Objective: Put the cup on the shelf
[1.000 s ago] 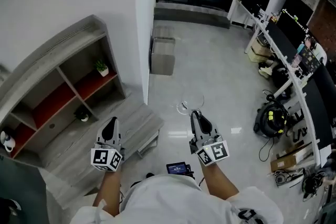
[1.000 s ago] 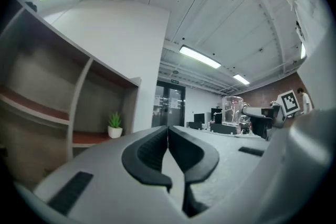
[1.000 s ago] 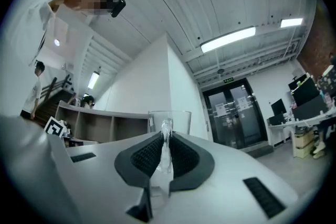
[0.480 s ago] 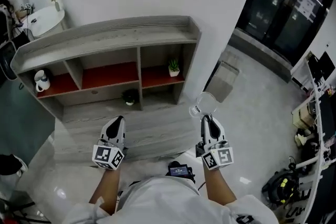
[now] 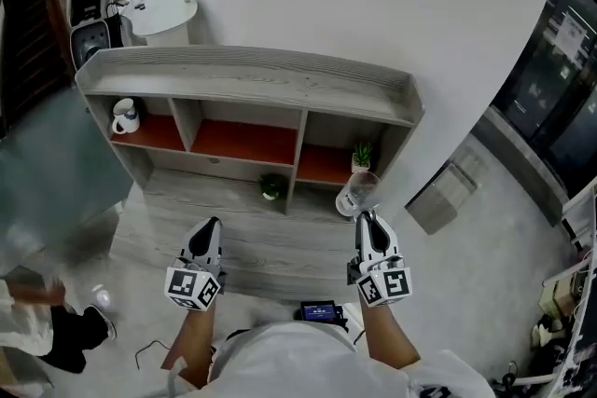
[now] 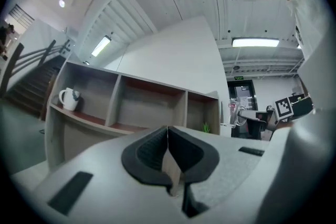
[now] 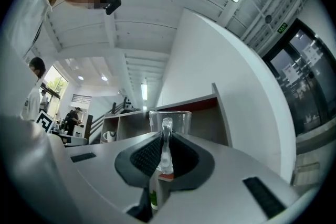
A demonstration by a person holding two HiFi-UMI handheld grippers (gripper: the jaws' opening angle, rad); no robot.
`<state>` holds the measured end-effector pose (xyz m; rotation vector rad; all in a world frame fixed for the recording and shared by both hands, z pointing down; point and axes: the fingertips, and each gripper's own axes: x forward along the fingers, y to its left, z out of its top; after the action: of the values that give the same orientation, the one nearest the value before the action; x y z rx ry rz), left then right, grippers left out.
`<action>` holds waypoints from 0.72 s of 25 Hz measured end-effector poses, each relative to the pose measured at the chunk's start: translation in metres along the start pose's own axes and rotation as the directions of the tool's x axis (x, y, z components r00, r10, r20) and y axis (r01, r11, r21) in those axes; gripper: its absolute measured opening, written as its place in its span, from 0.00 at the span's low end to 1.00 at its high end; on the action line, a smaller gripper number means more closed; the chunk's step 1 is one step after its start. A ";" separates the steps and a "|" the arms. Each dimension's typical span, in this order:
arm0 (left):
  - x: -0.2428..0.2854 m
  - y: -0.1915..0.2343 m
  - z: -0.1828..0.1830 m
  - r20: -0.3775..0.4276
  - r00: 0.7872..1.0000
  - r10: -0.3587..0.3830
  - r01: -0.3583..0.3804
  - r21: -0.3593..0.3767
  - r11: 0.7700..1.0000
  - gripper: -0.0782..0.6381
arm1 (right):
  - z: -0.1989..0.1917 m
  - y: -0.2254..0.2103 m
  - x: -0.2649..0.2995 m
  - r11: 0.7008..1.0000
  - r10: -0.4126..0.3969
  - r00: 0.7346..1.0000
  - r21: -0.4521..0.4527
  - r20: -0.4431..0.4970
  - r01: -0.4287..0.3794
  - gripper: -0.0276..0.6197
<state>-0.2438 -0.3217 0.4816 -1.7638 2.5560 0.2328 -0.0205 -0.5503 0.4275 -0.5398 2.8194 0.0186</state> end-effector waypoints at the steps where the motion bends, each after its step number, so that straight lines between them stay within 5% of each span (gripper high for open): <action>1: -0.001 0.002 -0.002 0.000 1.000 0.026 -0.026 -0.001 1.000 0.13 | -0.004 -0.002 0.008 1.000 0.022 1.000 0.008 -0.002 -0.022 0.11; 10: -0.028 0.003 -0.018 -0.005 0.981 0.192 -0.192 0.002 0.981 0.13 | -0.042 -0.022 0.059 0.994 0.095 0.995 0.062 -0.012 -0.094 0.11; 18: -0.071 0.011 -0.031 -0.063 0.936 0.346 -0.348 -0.039 0.937 0.13 | -0.074 -0.019 0.107 0.986 0.161 0.982 0.061 -0.095 -0.156 0.11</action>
<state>-0.2269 -0.2560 0.5215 -1.3341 2.9133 0.2600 -0.1280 -0.6112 0.4712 -0.3109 2.9438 -0.0544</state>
